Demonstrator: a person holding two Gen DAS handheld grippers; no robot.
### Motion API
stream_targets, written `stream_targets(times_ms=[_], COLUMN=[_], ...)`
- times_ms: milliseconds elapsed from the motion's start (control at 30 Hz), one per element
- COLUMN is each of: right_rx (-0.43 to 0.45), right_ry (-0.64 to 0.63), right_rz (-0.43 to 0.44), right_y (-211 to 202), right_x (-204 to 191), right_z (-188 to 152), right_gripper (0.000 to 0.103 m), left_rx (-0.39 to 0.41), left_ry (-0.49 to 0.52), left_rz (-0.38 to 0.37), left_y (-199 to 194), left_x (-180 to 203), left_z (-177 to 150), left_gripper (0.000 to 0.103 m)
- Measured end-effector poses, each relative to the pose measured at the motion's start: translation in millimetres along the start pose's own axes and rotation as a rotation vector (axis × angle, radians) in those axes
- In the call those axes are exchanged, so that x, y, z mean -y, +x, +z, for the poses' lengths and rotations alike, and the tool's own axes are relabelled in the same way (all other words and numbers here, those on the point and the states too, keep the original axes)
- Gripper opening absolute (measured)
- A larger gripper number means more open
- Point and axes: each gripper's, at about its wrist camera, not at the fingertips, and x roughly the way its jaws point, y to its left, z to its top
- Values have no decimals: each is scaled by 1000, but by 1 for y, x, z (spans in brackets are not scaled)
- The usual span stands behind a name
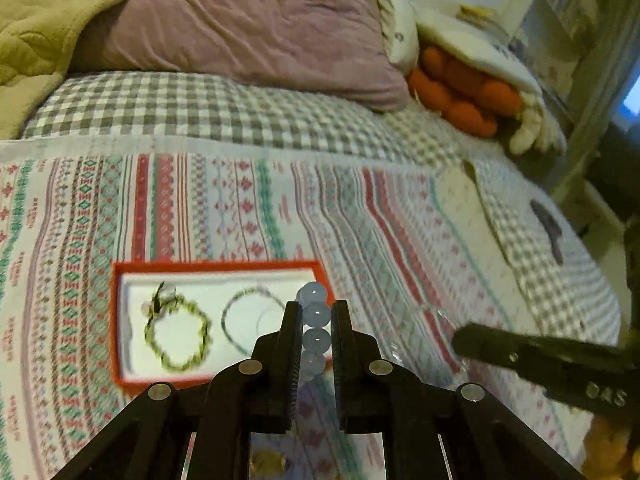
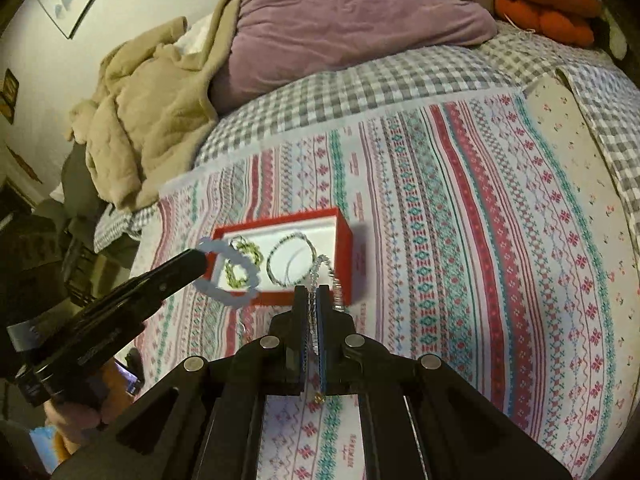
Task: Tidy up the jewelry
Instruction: 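Carry both held bracelets over the red box and lower them inside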
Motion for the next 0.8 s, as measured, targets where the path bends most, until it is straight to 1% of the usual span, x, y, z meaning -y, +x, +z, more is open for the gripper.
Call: stream_targets(times_ms=[67,133,267,333,433,567,733,800], right_rx=[7,12,11,6,3,-6,-24,-30], right_ry=[-2,-7,-27,-37,-54,-84,-136,-144], right_rz=[8,13,15,16,22,60,122,115], right_y=[3,8,21,29,41,54,77,87], right_x=[-2,-5,-12,-16,-25,-43,-67,-70], right_z=[4,10,17,20,24,24,23,23], right_gripper=[4,4,4,4,4,4,4,4], left_rx=[3,-2,-23,-27,-33,-50,-63,-64], left_ry=[-24,-55,-95,-100,-114,-110,-99,-94], left_rz=[-2,17,83,123,158,218,252,260], left_y=[9,19,32,35,37,43,48,49], left_x=[-9,-23,-48,-59,-72,-82,-89,-89], left_z=[2,3,0,-2,-4,-9,-13,-14], left_gripper=[8,8,8,8,8,8,9,9])
